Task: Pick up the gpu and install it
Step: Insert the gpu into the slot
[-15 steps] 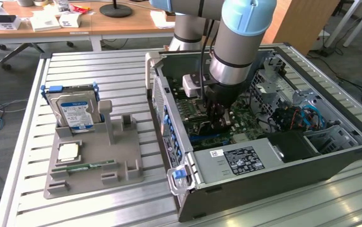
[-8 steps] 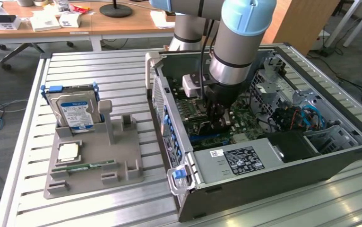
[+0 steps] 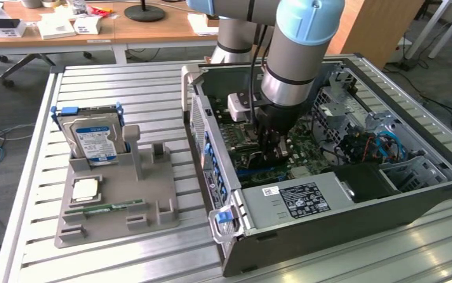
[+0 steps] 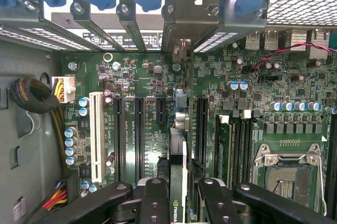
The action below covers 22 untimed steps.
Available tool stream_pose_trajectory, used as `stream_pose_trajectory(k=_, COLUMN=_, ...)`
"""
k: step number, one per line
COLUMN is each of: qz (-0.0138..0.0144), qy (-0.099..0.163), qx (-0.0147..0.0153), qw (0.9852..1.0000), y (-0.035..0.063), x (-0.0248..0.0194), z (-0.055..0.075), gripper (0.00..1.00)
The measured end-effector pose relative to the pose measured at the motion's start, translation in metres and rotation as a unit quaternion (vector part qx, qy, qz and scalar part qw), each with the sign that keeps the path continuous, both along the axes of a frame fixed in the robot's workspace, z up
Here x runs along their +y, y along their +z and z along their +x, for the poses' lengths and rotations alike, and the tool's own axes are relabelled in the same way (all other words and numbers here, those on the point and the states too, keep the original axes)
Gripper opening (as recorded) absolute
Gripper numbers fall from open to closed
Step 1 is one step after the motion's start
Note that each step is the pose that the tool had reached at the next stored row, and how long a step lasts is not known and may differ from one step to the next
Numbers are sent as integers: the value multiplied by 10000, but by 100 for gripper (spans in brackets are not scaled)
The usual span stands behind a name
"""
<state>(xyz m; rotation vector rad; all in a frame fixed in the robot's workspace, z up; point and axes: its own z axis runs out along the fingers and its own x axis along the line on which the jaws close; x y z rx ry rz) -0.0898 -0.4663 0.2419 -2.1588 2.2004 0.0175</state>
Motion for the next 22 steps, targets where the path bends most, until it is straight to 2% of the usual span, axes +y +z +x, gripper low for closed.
stream_pose_trajectory(k=22, qz=1, qy=5, qx=-1, qw=10000, y=-5, x=0, z=-18, gripper=26)
